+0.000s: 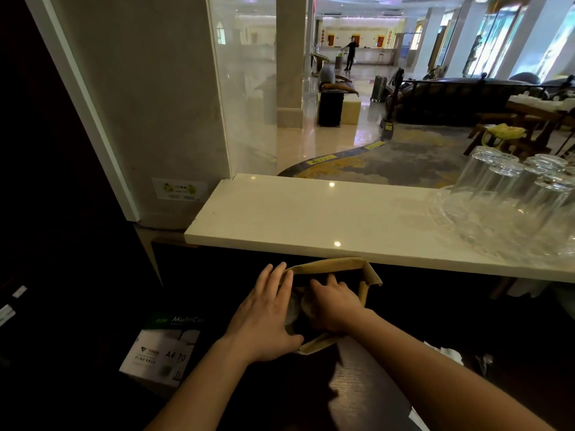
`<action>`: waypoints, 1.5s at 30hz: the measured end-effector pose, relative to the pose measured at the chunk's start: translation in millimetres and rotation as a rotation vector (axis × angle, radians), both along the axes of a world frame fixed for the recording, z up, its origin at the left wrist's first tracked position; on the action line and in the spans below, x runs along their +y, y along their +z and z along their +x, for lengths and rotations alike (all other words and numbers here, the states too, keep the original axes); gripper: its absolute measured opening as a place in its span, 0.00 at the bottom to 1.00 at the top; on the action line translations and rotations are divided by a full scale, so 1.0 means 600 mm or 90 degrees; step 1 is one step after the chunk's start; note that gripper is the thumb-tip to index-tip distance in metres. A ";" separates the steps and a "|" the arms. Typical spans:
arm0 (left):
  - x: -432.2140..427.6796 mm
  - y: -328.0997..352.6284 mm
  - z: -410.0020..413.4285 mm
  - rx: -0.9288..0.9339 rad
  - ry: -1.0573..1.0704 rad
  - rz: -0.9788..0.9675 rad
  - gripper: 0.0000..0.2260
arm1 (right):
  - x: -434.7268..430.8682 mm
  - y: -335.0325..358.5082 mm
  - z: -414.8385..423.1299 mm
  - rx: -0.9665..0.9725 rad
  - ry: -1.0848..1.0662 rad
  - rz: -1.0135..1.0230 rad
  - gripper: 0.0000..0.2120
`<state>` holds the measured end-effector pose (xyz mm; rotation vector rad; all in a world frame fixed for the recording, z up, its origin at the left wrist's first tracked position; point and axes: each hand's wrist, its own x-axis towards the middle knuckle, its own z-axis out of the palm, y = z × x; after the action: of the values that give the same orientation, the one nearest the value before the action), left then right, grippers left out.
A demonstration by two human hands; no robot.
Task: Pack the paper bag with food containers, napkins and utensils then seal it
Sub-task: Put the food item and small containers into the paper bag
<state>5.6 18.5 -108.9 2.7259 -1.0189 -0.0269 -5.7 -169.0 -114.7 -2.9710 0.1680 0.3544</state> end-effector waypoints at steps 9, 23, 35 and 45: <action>0.002 -0.004 0.004 -0.001 0.002 -0.001 0.51 | -0.001 -0.044 0.041 0.034 -0.041 0.021 0.41; 0.001 0.011 0.018 0.017 0.029 -0.004 0.52 | -0.011 -0.087 0.063 0.093 -0.116 0.084 0.51; 0.001 0.006 0.013 0.010 0.033 -0.018 0.51 | -0.017 -0.096 0.066 0.090 -0.102 0.082 0.48; 0.002 0.009 0.012 0.021 0.044 -0.011 0.51 | 0.000 -0.041 0.038 0.048 0.005 -0.020 0.38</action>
<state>12.7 19.4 -103.5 2.7330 -0.9119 -0.0505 17.2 -168.8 -139.4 -2.9913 0.1727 0.4705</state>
